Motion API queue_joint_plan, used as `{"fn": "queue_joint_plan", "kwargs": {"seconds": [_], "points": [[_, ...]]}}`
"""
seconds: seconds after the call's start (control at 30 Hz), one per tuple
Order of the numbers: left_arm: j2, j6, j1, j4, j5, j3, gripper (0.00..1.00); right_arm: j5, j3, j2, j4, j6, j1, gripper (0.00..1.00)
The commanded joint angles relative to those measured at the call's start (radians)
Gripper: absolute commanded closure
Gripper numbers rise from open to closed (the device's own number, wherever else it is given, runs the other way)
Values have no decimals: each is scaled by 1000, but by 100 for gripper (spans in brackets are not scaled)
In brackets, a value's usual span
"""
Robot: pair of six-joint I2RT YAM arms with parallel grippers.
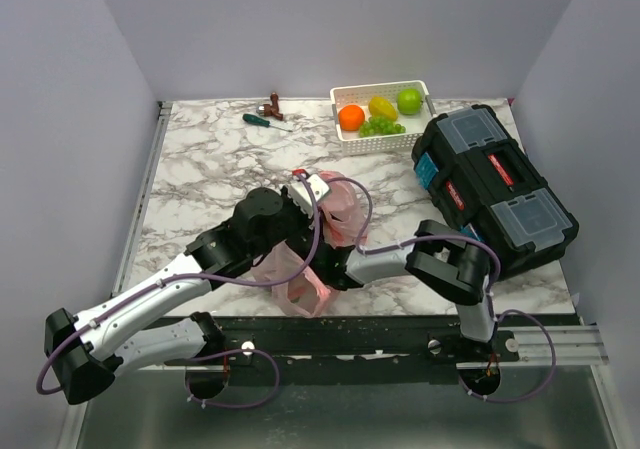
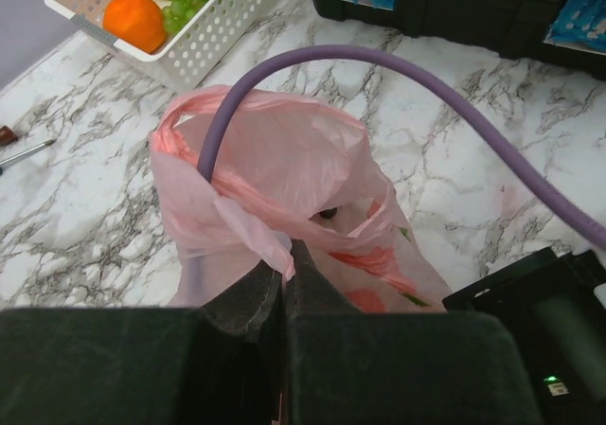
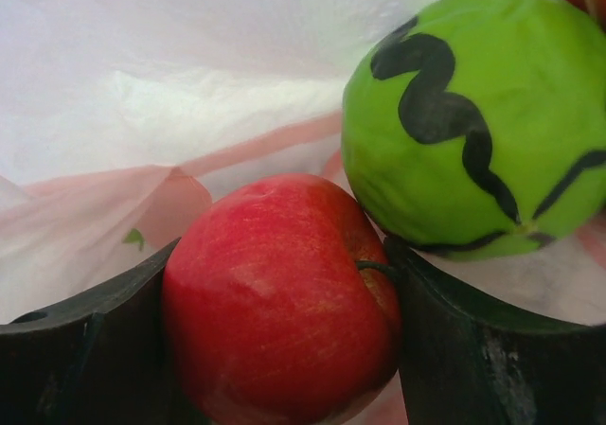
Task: Take the fake fruits out of the plastic bag
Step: Take out the fake fruit from the plastic bag.
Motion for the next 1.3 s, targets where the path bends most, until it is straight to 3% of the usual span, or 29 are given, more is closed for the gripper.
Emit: {"fn": "queue_joint_plan", "kwargs": {"seconds": [0.0,0.13,0.3,0.43,0.6,0.9,1.27], "points": [[-26,-2,-10,15,-17,-11,100,47,-82,-133,8,-35,-6,56],[-57,-5,-10,-58,-104,-17,100,38,-176,-211,95,-35,-8,66],[-74,-17,-10,-184,-160,-3,100,15,-240,-252,182,-50,-8,65],[-92,-26,-10,-199,-206,-45,100,-20,-286,-283,262,-87,-8,64],[-73,-61,-10,-207,-264,-52,100,-116,-307,-330,241,-99,-8,66],[28,-13,-10,-199,-269,38,100,-325,-237,-479,-50,-51,-8,75],[-54,118,-8,-101,-310,-12,100,-495,-180,-671,-337,85,-7,79]]}}
